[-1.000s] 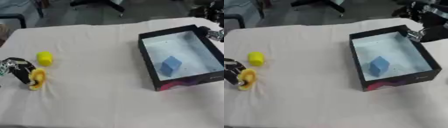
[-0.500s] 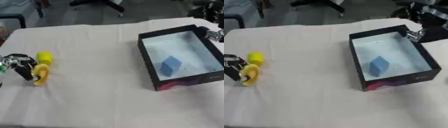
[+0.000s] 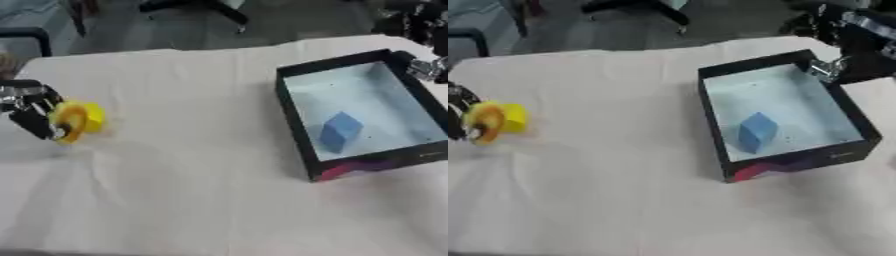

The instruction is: Pick up the objects with one hand, pass them to the other hand, and then place them into the box on the other side of the table.

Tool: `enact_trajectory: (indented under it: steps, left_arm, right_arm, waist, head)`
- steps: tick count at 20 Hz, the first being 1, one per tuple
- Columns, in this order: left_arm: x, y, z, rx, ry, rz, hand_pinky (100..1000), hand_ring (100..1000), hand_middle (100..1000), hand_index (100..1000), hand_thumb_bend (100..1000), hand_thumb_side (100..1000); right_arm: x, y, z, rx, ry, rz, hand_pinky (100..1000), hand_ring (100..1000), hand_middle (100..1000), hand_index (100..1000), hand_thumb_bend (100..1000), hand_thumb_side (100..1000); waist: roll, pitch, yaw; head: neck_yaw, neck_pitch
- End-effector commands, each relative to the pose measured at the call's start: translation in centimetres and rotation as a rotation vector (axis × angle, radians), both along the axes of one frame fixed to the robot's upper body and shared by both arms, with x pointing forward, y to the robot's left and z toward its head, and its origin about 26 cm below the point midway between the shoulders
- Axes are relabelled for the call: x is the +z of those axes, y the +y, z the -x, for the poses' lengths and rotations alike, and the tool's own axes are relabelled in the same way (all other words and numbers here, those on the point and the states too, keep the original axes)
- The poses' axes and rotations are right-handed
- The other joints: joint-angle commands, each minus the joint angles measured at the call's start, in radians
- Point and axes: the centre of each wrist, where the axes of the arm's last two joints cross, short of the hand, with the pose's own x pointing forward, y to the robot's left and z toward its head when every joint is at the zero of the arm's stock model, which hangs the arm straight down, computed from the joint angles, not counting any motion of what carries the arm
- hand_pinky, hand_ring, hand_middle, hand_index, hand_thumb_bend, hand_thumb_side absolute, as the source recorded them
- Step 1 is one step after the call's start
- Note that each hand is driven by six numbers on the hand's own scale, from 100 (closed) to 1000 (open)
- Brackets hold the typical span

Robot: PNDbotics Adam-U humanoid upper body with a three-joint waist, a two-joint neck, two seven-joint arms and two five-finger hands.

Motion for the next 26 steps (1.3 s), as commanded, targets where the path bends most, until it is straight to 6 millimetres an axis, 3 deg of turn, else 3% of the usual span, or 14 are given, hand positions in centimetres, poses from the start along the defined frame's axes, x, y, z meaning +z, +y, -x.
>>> enact_trajectory:
  steps: [1, 10, 16, 26]
  left_arm:
    - [2.9, -0.3, 1.1, -0.005, -0.114, 0.059, 838, 793, 708, 654, 100, 100]
    - [4.7, -3.2, 3.1, -0.088, -0.262, 0.225, 840, 756, 687, 647, 100, 114]
    - [4.7, -5.4, 4.2, -0.188, -0.342, 0.364, 838, 739, 675, 644, 100, 127]
    - [3.1, -9.6, 5.1, -0.233, -0.558, 0.3, 800, 682, 630, 630, 100, 100]
  right_arm:
    - [1.8, 0.2, 0.4, 0.011, -0.044, 0.0, 1000, 1000, 794, 1000, 210, 239]
    - [2.4, 0.5, 0.7, 0.023, -0.051, -0.027, 1000, 1000, 795, 1000, 213, 232]
    - [3.2, 1.2, 1.0, 0.048, -0.06, -0.062, 1000, 1000, 802, 1000, 220, 217]
    - [4.9, 7.0, 1.0, 0.187, -0.145, -0.082, 1000, 1000, 849, 1000, 307, 150]
  waist:
    - [0.003, -0.038, 0.002]
    - [0.001, -0.038, 0.002]
    - [-0.001, -0.037, 0.001]
    - [-0.003, -0.04, -0.006]
  head:
    - [-0.002, -0.008]
    - [-0.017, -0.009]
    - [-0.024, -0.017]
    - [-0.041, -0.032]
